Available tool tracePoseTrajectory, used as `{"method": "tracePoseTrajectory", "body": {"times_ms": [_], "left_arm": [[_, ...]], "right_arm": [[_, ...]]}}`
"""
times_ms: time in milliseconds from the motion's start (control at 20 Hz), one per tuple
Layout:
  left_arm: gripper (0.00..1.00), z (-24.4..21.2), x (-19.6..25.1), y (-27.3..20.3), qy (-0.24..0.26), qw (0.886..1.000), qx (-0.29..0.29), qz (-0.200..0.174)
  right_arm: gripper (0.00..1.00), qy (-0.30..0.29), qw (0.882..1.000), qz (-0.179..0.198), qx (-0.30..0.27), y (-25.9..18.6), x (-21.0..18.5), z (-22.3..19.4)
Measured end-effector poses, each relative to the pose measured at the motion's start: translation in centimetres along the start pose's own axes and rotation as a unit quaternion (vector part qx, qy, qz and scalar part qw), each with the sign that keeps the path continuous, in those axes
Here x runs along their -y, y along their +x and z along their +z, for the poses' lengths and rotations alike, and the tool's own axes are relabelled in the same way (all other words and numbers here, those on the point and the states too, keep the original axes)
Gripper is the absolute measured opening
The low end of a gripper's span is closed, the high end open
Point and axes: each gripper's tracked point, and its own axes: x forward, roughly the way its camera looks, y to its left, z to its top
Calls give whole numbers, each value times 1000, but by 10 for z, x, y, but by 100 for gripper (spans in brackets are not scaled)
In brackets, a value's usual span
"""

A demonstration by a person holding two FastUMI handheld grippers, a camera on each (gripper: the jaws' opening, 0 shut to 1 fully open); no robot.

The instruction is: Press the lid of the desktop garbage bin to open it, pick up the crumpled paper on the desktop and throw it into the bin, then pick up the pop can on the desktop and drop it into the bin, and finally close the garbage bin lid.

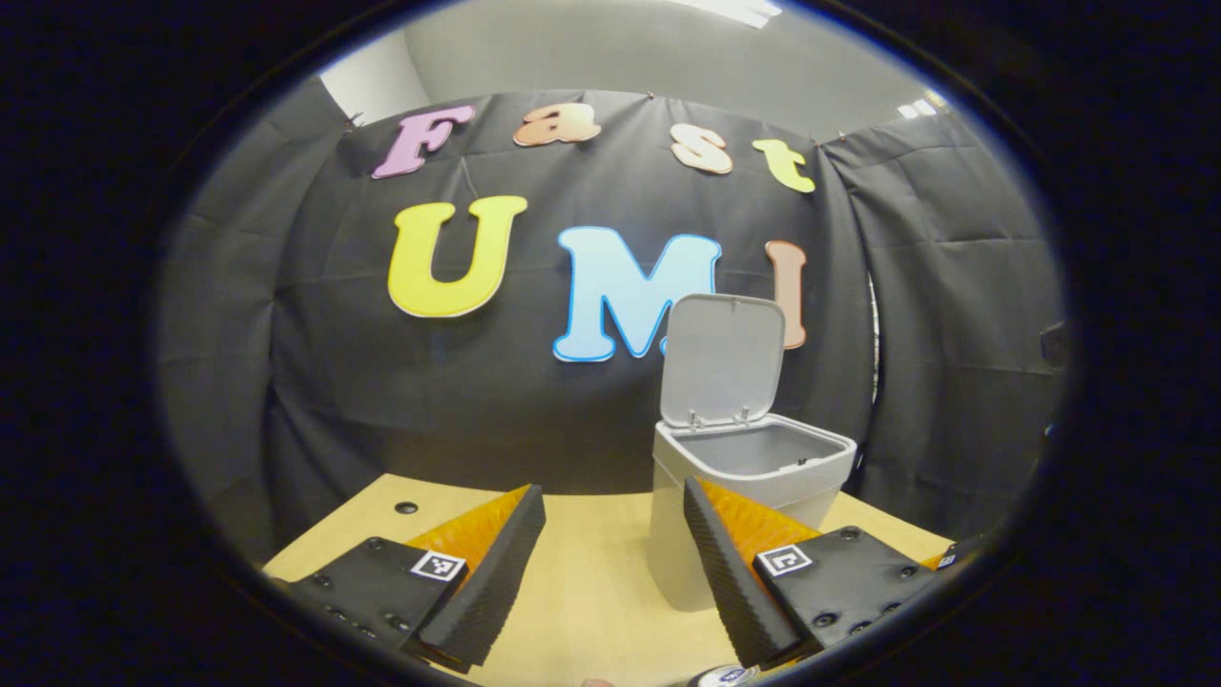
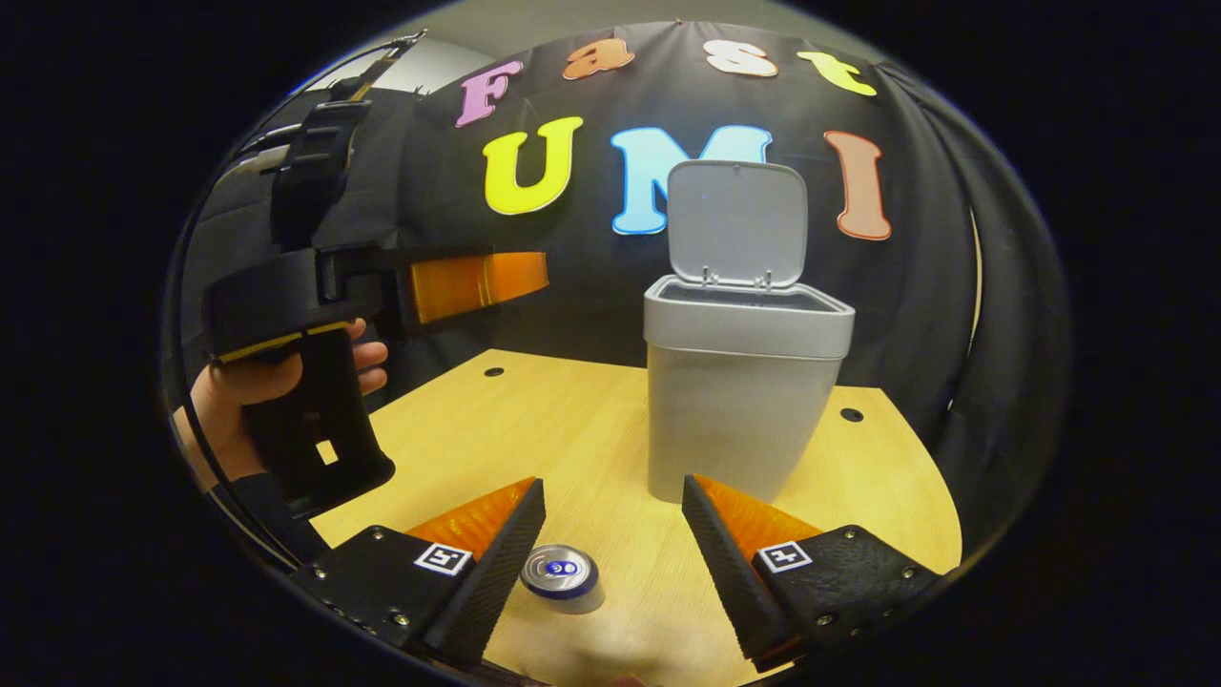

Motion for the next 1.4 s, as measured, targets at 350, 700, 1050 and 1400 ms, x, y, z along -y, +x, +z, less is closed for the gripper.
{"method": "tracePoseTrajectory", "body": {"times_ms": [350,700,1050,1400], "left_arm": [[95,-16,-34,-35,-15,999,-17,30],[96,-28,-45,-64,-1,999,-29,34],[95,-34,-59,-76,-13,998,-36,47],[96,-40,-64,-77,-16,997,-42,56]], "right_arm": [[93,-9,997,32,-64,18,-23,-37],[93,-15,991,40,-126,31,-34,-77],[93,-23,984,33,-173,38,-34,-108],[86,-28,983,31,-181,39,-33,-111]]}}
